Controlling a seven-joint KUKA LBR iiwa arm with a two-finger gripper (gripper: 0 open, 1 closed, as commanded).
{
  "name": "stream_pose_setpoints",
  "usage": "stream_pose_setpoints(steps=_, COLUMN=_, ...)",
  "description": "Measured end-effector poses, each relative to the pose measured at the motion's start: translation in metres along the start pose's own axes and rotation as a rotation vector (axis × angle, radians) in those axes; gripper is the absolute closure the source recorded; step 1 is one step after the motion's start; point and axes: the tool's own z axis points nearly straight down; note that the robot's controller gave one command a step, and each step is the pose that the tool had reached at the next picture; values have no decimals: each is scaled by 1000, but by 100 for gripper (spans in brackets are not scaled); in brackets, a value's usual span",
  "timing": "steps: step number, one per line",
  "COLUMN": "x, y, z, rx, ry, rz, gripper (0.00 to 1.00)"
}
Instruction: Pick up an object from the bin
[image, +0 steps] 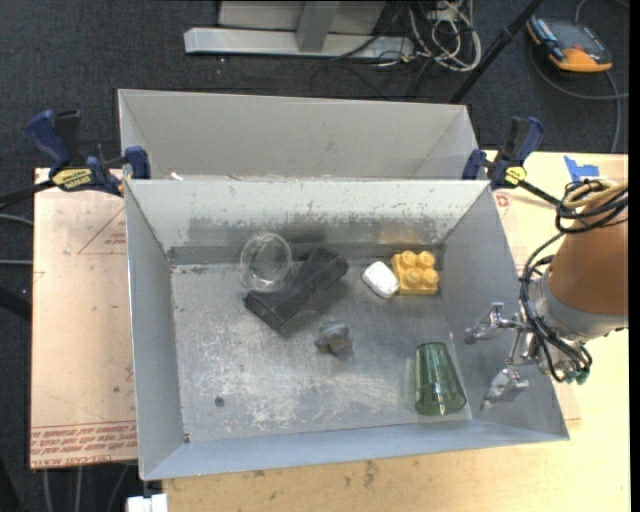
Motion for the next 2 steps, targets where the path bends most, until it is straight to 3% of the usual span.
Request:
stream_pose_setpoints(steps=1, x=-8, y=51, z=44, rx=13, ry=-19, rz=-8, gripper=0)
stream_pose_setpoints(steps=2, x=-11, y=56, z=43, rx=26, ry=-23, rz=-4, gripper=0)
